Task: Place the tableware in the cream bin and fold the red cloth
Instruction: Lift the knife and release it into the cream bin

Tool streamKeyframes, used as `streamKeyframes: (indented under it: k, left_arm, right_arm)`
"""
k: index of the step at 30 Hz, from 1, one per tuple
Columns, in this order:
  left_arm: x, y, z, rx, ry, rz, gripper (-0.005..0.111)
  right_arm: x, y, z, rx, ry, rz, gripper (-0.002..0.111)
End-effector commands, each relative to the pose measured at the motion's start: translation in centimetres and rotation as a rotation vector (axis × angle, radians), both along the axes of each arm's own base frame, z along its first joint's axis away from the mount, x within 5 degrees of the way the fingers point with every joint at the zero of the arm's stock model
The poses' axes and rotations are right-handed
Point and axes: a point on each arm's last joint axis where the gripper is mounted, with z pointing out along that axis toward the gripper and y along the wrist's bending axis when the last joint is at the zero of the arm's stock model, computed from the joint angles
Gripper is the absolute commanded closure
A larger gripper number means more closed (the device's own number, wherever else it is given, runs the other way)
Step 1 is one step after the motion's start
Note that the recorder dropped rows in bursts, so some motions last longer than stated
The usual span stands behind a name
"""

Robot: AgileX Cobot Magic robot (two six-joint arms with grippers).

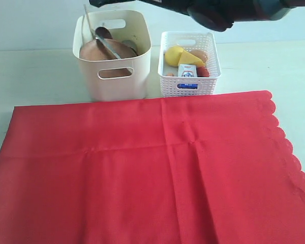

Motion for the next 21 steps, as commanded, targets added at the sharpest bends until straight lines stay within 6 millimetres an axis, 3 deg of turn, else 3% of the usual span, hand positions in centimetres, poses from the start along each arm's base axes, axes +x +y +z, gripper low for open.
streamKeyframes:
  k: [1, 4, 8, 11, 16, 19, 21]
  left_arm:
    - [0.0, 0.0, 0.1, -0.002, -0.014, -0.005, 0.107]
    - [0.0, 0.0, 0.1, -0.002, -0.014, -0.005, 0.107]
    - [0.0, 0.0, 0.1, -0.002, -0.014, -0.005, 0.107]
    - [0.0, 0.0, 0.1, -0.002, -0.014, -0.005, 0.107]
    - [0.0, 0.0, 0.1, -0.002, -0.014, -0.005, 0.107]
    - [0.0, 0.0, 0.1, -0.002, -0.014, -0.005, 0.107]
    - [0.0, 0.0, 0.1, -0.002, -0.014, -0.005, 0.107]
  right_arm:
    - [1.3, 0.2, -1.9, 0.048, 0.065, -0.051, 0.108]
    - [1.5, -0.3, -1.7, 0.037, 0.14, -0.122, 0.108]
    - [0.4, -2.5, 0.9, -0.05, 0.245, -0.282, 0.108]
    - [-1.9, -5.0, 2.3, -0.169, 0.276, -0.372, 0.108]
    - [-7.1, -10.5, 3.9, -0.163, 0.307, -0.443, 0.108]
    - [-9.9, -14.6, 2.3, -0.153, 0.388, -0.525, 0.108]
    - [-11.8, -16.9, 0.1, -0.154, 0.468, -0.583, 0.108]
